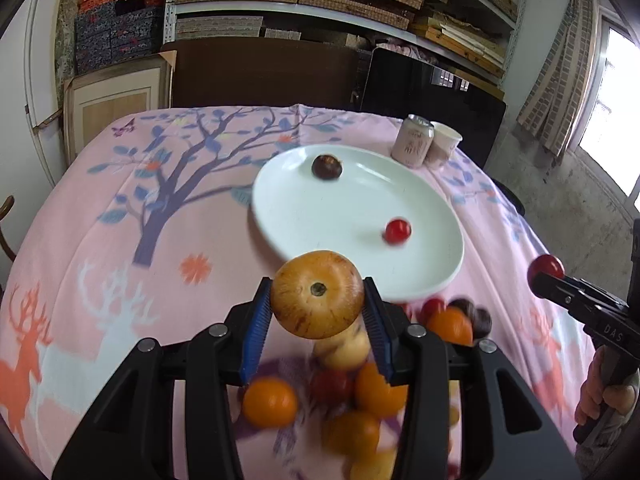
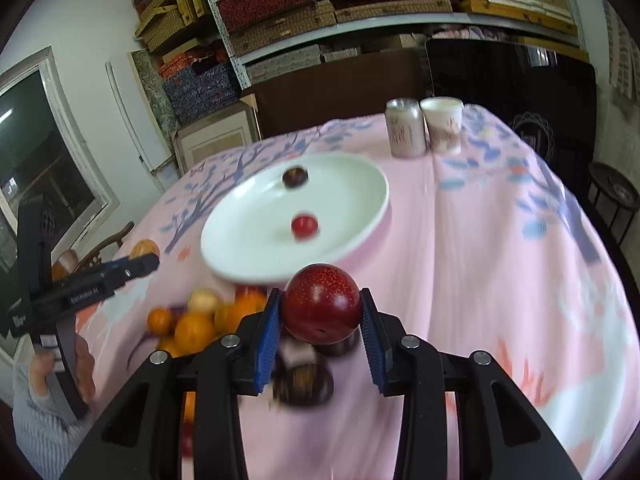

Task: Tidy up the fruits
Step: 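Lower both held fruits onto the white plate and open both grippers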

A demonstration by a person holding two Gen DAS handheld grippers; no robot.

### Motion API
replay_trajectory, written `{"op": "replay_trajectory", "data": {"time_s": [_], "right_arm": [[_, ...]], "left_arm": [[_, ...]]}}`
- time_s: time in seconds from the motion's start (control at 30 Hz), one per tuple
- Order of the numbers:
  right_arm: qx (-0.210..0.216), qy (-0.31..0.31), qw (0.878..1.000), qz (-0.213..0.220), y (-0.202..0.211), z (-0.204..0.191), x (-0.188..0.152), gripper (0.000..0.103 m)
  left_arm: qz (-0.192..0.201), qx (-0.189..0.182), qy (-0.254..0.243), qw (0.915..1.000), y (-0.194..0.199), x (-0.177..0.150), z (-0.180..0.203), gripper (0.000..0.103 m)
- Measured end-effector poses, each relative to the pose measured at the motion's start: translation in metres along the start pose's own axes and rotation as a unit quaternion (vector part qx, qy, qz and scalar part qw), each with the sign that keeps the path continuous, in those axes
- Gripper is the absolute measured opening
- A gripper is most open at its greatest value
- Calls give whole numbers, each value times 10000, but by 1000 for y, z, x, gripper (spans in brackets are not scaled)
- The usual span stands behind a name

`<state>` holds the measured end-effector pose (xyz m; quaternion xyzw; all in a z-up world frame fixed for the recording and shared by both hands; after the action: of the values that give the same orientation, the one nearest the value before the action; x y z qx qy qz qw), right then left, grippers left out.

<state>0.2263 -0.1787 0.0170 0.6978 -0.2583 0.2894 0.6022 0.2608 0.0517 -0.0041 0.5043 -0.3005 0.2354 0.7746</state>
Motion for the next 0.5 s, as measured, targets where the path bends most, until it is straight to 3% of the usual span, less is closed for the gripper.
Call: {"op": "replay_trajectory", "data": {"time_s": [0.27,0.3,0.4,0.5], "right_arm": [[-135,218,9992,-296,-80,-25,34,39],[-156,217,9991,-341,-86,-25,33,39],[-100,162,9991,-375,-92,-21,29,47],[-165,92,9997,-122,-79,-15,30,57]], "left_arm": [[-364,85,-59,9993,-81,37,2,44],[-411,84,-107,9991,-88,38,2,46],[-424,84,-216,9988,-93,35,5,72],[-339,-14,-223,9992,-85,35,7,76]]}}
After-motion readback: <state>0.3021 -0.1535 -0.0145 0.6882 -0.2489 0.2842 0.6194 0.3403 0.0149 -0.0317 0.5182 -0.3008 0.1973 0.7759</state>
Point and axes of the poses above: each gripper's, at about its wrist camera, not at the fingertips, and y roughly against the way its jaws point, z to its right, x to its top, the point moved 3 cm from there along -y, roughly the way its jaws point, and after that the axes turned 12 degrees about -x, right-handed, at the moved point
